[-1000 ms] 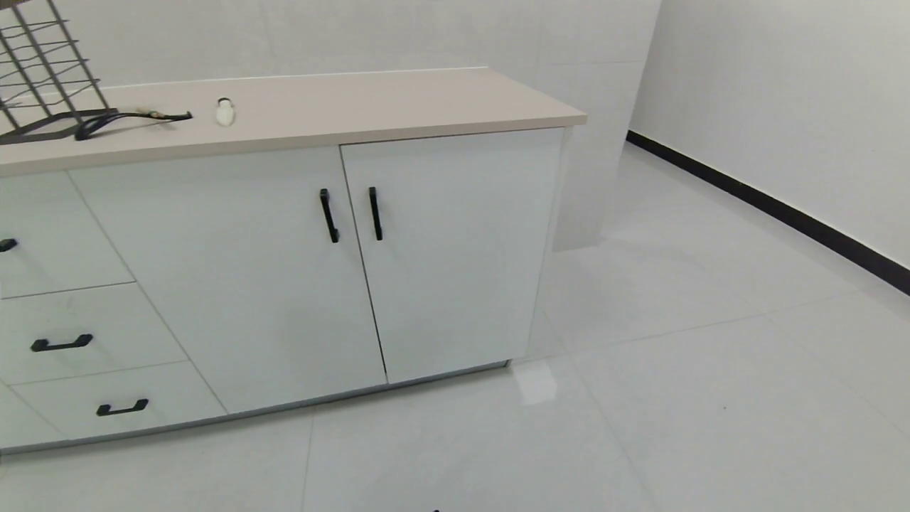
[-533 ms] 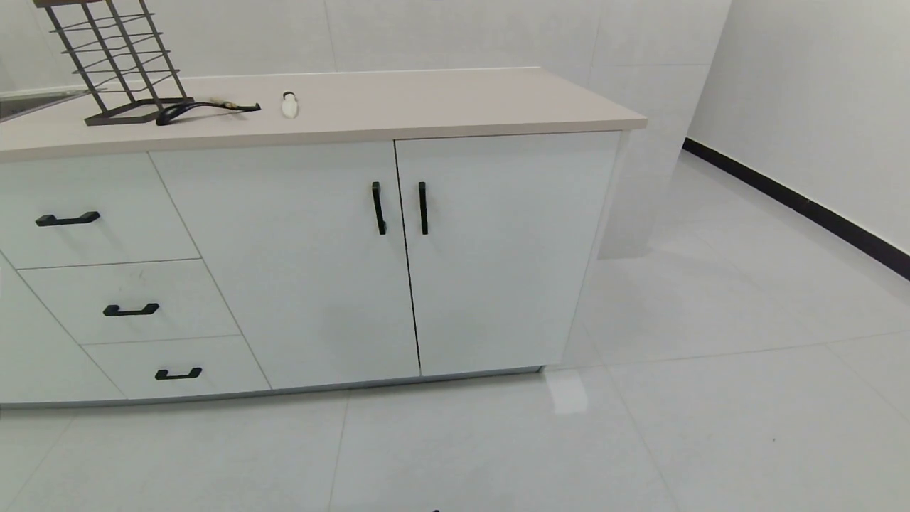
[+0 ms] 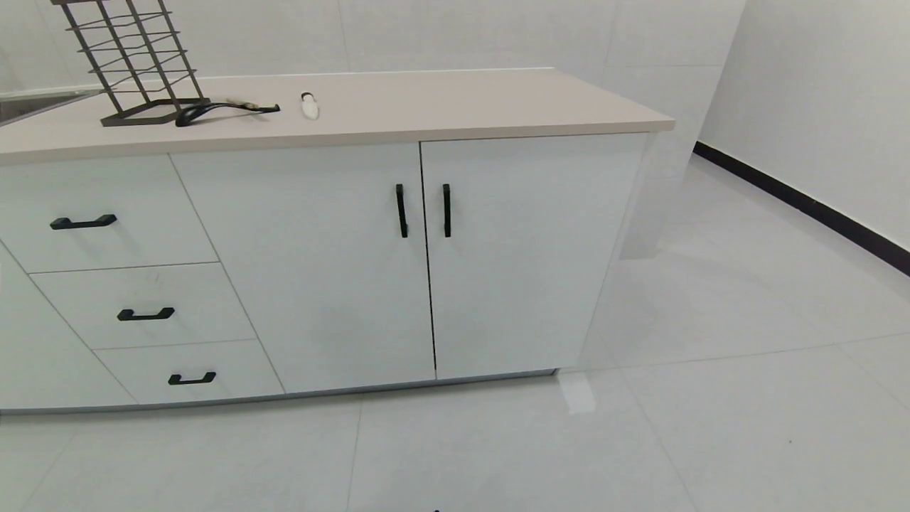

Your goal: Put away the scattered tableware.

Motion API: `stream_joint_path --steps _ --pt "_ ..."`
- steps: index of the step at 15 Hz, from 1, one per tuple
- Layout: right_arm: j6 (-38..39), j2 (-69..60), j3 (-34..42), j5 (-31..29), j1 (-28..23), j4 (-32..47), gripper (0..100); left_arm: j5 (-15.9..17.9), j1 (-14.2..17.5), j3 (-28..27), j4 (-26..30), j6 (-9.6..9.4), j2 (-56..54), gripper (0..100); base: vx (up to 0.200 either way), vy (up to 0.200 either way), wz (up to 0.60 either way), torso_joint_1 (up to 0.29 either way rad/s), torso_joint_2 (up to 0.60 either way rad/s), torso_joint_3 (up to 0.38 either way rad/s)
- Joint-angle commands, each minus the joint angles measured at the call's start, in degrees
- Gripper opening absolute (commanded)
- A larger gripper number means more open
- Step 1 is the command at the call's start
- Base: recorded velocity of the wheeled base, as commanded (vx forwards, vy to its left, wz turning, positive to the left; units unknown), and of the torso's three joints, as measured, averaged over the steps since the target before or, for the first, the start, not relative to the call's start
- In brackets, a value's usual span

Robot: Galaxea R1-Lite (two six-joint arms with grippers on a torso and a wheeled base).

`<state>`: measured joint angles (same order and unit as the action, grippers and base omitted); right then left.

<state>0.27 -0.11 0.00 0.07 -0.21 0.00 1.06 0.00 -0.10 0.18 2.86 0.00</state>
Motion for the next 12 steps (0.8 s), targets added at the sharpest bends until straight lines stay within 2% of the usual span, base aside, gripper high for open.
stream_joint_path --steps 1,5,7,12 --pt "0.0 0.1 0.0 0.0 0.0 0.0 0 0.0 0.0 0.0 0.0 0.04 0.1 100 0.000 0.200 0.00 0.002 0.00 -0.007" --pt "0.0 0.1 0.0 0.0 0.0 0.0 0 0.0 0.0 0.0 0.0 0.04 0.1 100 0.000 0.200 0.00 0.002 0.00 0.006" --pt "0.0 0.1 0.0 0.0 0.0 0.0 0 0.0 0.0 -0.1 0.0 0.04 0.1 100 0.000 0.000 0.00 0.000 0.00 0.000" --pt "0.0 0.1 0.0 0.0 0.0 0.0 0 0.0 0.0 -0.1 0.0 0.12 0.1 100 0.200 0.000 0.00 0.004 0.00 0.002"
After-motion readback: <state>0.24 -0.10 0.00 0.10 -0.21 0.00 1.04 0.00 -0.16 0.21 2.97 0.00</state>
